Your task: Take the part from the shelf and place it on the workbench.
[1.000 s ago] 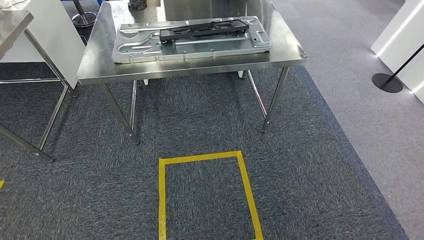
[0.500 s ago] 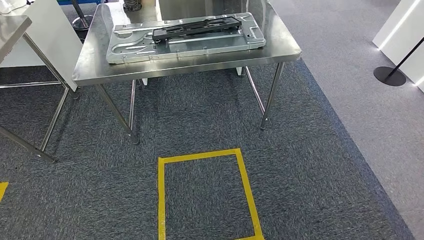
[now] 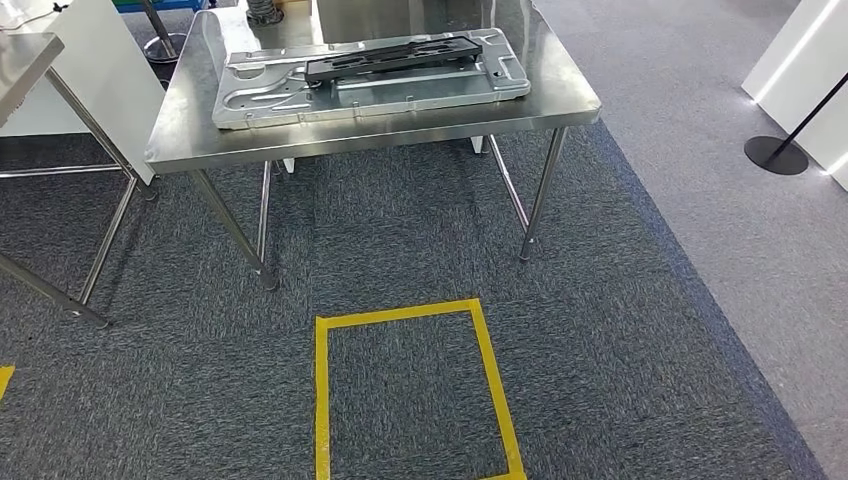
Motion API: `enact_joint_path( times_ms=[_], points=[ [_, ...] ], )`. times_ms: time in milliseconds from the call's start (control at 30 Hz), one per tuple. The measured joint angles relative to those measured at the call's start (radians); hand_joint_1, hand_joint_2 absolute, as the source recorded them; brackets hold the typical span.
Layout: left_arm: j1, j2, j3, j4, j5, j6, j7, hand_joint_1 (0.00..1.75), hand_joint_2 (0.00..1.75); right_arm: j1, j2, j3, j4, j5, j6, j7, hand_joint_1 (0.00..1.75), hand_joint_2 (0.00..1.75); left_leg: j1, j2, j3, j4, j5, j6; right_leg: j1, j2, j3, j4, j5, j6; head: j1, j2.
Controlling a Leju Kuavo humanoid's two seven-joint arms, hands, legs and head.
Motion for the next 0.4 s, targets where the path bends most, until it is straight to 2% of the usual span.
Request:
enact_joint_path(
  times_ms=[67, 133, 200, 267, 400],
  points=[
    [0.001, -0.001, 0.002, 0.0, 0.008, -0.003, 0.011, 0.0, 1.75, 0.001, -0.004, 0.003, 0.0, -0.005, 0.001, 0.001, 0.0, 1.75, 0.0, 0.0, -0.001, 0.002, 0.0, 0.0, -0.001, 0.0, 0.0, 0.0, 0.0, 0.001, 0.0, 0.0],
    [0.005, -0.002, -0.01, 0.0, 0.027, -0.005, 0.024, 0.0, 0.87, 0.004, -0.009, 0.022, -0.002, -0.026, 0.004, 0.003, 0.0, 1.75, -0.001, 0.0, -0.002, 0.003, -0.001, 0.0, -0.001, 0.0, 0.0, 0.0, 0.001, 0.002, 0.0, 0.0],
    [0.011, -0.002, -0.032, 0.0, 0.052, -0.002, 0.038, 0.0, 0.0, 0.01, -0.014, 0.052, -0.006, -0.061, 0.007, 0.007, 0.0, 0.87, -0.001, 0.0, -0.003, 0.004, -0.001, 0.0, -0.001, 0.0, -0.001, 0.0, 0.001, 0.003, 0.0, 0.0],
    [0.019, -0.001, -0.06, -0.002, 0.079, 0.002, 0.051, 0.0, 0.0, 0.017, -0.02, 0.086, -0.01, -0.101, 0.009, 0.014, 0.0, 0.0, -0.002, 0.0, -0.003, 0.005, -0.001, 0.001, -0.002, 0.0, -0.001, 0.0, 0.002, 0.004, 0.0, 0.0],
    [0.03, 0.0, -0.112, -0.005, 0.125, 0.011, 0.073, 0.0, 0.0, 0.029, -0.026, 0.143, -0.019, -0.168, 0.01, 0.022, 0.0, 0.0, -0.002, 0.0, -0.005, 0.006, -0.001, 0.002, -0.002, 0.0, -0.002, 0.0, 0.002, 0.005, 0.0, 0.0]
  ],
)
